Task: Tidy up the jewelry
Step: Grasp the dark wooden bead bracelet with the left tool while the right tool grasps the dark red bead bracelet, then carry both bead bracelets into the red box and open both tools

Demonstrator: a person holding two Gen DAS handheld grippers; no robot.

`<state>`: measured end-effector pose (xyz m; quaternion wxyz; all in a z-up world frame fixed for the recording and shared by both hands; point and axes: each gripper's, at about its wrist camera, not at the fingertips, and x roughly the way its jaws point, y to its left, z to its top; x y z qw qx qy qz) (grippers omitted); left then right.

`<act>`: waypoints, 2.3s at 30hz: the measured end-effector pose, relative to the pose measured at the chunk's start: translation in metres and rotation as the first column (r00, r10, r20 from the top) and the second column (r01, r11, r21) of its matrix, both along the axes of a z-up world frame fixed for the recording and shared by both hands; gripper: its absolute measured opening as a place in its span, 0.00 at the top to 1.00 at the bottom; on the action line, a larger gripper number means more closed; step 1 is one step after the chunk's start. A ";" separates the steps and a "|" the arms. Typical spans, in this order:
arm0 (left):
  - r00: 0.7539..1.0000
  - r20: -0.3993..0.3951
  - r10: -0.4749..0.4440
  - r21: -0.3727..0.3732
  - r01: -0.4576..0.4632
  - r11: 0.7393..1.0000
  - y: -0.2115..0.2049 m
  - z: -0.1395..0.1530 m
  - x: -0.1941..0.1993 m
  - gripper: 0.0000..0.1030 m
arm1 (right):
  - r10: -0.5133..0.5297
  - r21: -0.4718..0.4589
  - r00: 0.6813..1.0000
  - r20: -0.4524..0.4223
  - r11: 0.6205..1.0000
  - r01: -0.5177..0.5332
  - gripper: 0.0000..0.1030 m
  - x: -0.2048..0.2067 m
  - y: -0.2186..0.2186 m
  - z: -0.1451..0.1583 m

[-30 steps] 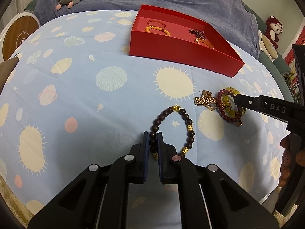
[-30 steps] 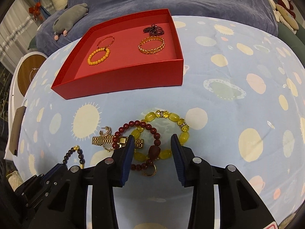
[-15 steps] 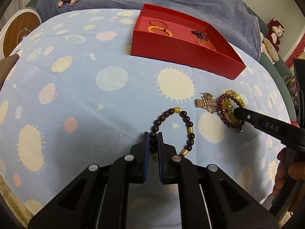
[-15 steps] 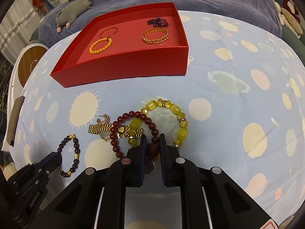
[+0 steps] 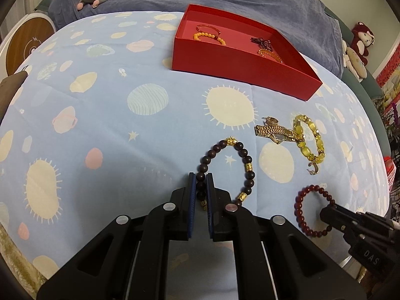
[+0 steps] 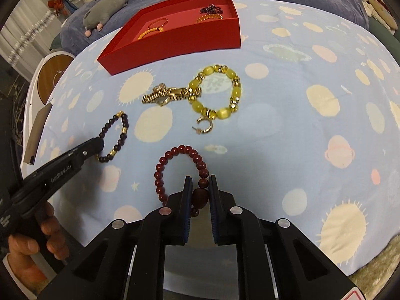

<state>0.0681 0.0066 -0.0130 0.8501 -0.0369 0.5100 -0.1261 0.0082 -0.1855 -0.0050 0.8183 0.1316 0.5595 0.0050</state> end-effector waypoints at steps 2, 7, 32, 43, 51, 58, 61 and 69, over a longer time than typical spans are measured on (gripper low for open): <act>1.000 -0.006 0.001 0.000 -0.001 1.000 0.000 0.000 -0.001 0.92 | 0.003 0.001 1.000 -0.008 1.000 -0.003 0.88 -0.006 0.001 -0.002; 0.999 -0.031 0.018 -0.013 -0.018 1.000 0.004 0.002 -0.006 0.92 | 0.004 0.007 1.000 -0.002 1.000 -0.004 0.88 -0.015 0.001 0.001; 1.000 -0.018 -0.022 -0.082 0.020 0.996 0.002 0.043 -0.024 0.92 | -0.009 0.003 0.996 0.092 1.000 0.009 0.88 -0.005 -0.009 0.038; 0.999 0.019 -0.044 -0.115 0.046 0.992 -0.005 0.076 0.000 0.92 | -0.020 -0.011 0.987 0.158 1.000 0.022 0.89 0.024 -0.023 0.065; 0.995 0.091 -0.044 -0.143 0.057 0.988 -0.016 0.108 0.049 0.92 | 0.003 0.004 0.970 0.244 1.000 -0.004 0.89 0.087 -0.024 0.098; 0.984 0.177 -0.038 -0.166 0.068 0.984 -0.034 0.136 0.106 0.92 | 0.016 0.024 0.961 0.277 0.999 -0.024 0.88 0.156 -0.018 0.106; 0.984 0.175 -0.026 -0.164 0.055 0.985 -0.040 0.129 0.129 0.92 | 0.010 0.039 0.964 0.265 0.999 -0.021 0.88 0.181 -0.017 0.097; 0.998 0.068 0.004 -0.160 0.007 0.987 -0.038 0.069 0.170 0.92 | -0.025 0.088 0.990 0.135 0.996 0.013 0.88 0.215 -0.026 0.032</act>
